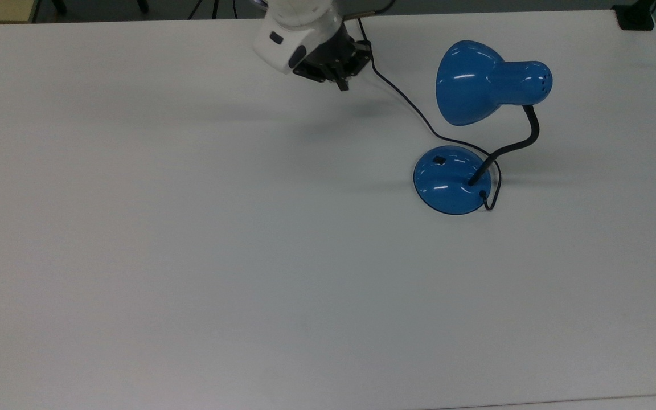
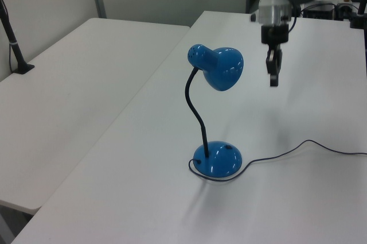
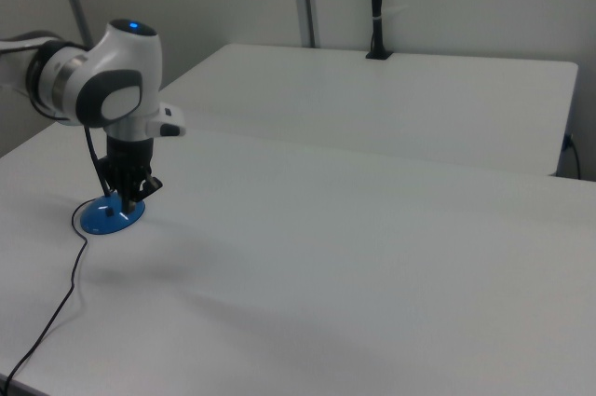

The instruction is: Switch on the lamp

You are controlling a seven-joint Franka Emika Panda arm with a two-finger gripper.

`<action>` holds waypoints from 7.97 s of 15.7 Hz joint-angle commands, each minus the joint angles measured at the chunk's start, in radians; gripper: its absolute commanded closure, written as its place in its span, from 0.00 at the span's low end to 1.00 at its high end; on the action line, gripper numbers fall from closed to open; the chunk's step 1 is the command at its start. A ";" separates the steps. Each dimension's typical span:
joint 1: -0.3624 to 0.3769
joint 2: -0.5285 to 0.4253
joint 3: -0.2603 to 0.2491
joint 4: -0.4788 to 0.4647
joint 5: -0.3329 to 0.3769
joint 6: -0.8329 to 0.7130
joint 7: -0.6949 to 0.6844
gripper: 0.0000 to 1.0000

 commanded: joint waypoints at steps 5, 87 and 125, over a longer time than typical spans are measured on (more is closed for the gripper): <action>0.022 0.043 0.080 -0.100 0.203 0.302 0.146 1.00; 0.211 0.320 0.118 -0.010 0.355 0.723 0.285 1.00; -0.033 0.021 0.037 0.288 -0.213 -0.251 0.169 0.00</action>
